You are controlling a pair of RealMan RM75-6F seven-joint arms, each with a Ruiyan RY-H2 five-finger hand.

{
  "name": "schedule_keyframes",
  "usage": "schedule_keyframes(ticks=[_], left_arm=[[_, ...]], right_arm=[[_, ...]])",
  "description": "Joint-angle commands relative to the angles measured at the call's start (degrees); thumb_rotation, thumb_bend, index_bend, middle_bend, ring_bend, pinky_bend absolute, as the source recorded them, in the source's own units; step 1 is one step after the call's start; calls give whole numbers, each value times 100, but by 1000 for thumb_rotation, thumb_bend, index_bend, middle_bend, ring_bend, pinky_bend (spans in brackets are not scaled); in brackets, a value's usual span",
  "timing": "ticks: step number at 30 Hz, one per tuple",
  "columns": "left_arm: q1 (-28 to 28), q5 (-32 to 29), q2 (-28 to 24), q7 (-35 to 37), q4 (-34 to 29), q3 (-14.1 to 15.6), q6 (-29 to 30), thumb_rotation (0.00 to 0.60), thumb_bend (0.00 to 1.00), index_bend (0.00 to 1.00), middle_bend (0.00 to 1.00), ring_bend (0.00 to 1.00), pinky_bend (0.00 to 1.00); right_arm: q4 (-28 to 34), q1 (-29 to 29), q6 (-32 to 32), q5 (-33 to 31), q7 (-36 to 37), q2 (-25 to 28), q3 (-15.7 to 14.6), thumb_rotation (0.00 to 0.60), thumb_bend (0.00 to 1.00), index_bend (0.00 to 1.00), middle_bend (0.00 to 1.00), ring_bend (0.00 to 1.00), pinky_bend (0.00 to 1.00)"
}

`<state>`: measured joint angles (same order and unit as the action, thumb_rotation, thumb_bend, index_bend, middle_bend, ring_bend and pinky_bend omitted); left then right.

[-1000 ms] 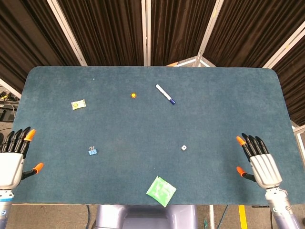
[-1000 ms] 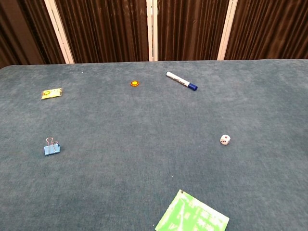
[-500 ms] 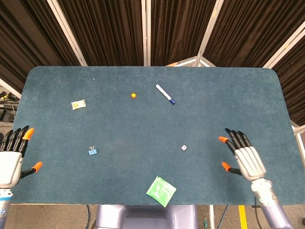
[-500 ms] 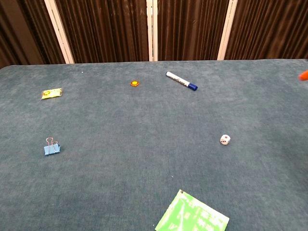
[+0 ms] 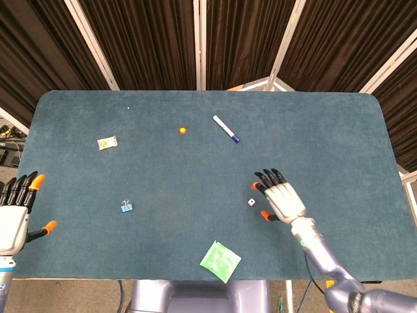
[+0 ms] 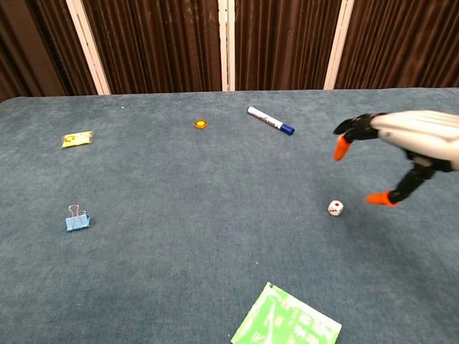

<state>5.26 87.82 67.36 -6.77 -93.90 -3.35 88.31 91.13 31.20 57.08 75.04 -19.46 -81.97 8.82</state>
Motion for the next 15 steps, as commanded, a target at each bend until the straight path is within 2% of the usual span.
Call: schedule_keyframes(ticks=[1,9,15], left_arm=[[23,-59,10,17,40,-13,-65,600,0,0,0,0,0],[67,-143,36,25,91,-33,-162,600,0,0,0,0,0],[79,-172,43,36,115,-39,-189,600,0,0,0,0,0]], right_arm=[[-270,212,-285,-297,-123,-299,85,600,156,354,115,0,0],[-717,445,-454,-519,-189,-708,65,600,156,396,144,0,0],[-963,523,-509,-623,-128,-820,68,600,158,453,183,0,0]])
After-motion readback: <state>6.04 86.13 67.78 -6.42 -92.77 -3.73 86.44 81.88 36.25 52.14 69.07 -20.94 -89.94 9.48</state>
